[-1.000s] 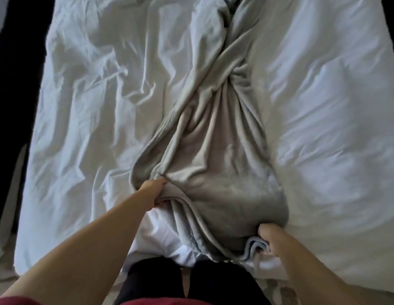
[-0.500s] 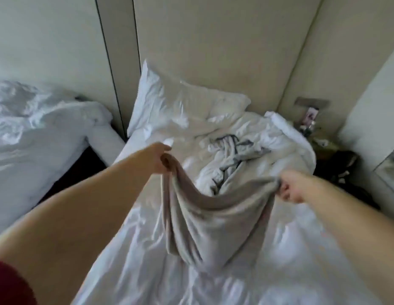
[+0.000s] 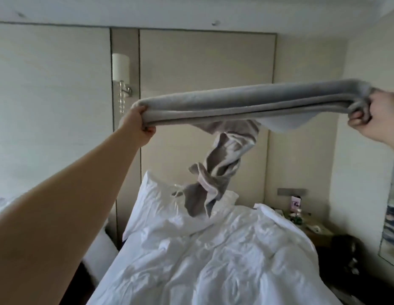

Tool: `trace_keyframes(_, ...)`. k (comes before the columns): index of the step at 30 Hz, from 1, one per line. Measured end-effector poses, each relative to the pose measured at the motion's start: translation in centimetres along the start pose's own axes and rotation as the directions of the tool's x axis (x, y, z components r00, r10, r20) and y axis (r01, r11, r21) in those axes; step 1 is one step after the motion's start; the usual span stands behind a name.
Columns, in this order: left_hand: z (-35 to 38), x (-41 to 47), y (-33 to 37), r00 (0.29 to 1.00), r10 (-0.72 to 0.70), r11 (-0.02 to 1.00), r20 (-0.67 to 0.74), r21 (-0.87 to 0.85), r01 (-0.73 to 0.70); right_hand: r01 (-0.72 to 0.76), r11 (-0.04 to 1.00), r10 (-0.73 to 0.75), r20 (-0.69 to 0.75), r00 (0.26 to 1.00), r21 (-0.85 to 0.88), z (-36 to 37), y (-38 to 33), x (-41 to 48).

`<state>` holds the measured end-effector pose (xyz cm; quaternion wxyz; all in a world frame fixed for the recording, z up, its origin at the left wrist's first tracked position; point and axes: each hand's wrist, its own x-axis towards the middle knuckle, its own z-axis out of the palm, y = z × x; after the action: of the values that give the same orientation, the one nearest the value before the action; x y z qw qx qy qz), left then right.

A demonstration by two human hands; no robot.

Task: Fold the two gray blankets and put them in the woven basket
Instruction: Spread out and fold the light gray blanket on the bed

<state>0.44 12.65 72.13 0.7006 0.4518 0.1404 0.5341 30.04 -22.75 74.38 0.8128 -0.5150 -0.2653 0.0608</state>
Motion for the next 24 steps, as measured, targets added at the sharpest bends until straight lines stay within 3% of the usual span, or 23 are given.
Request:
trace_keyframes(2,-2.8,-1.6,-3.4,0.995,-0.09,0.993,-0.038,0.075,0.092,0.003,1.0,-0.002,0.048,0.999,-0.029,-2.3,3.7,-3.6)
trace_keyframes(6,-10.3,-6.4,-11.4,0.948,-0.269,0.941,-0.171,0.162,0.296,-0.245,0.955,0.242,-0.036,0.97,-0.17,-7.7,13.2,-10.2)
trace_keyframes(9,-17.6,-12.0,-17.8,0.85,-0.421,0.836,-0.317,0.228,0.5,-0.464,0.845,0.433,-0.17,0.885,-0.264,-11.5,20.6,-16.5)
trace_keyframes(11,-22.4,-16.7,-21.4,0.76,-0.503,0.732,-0.411,0.264,0.628,-0.61,0.737,0.549,-0.27,0.791,-0.291,-13.9,25.4,-21.7)
trace_keyframes(15,-30.3,-26.5,-25.2,0.593,-0.536,0.534,-0.601,0.303,0.789,-0.807,0.48,0.716,-0.379,0.586,-0.343,-16.6,31.5,-32.3)
trace_keyframes(18,-34.2,-30.9,-25.2,0.485,-0.535,0.421,-0.691,0.28,0.863,-0.852,0.332,0.737,-0.451,0.502,-0.406,-17.0,32.8,-38.5)
trace_keyframes(24,-38.4,-35.2,-23.9,0.372,-0.558,0.303,-0.742,0.235,0.924,-0.909,0.221,0.738,-0.549,0.393,-0.354,-16.0,32.7,-46.0)
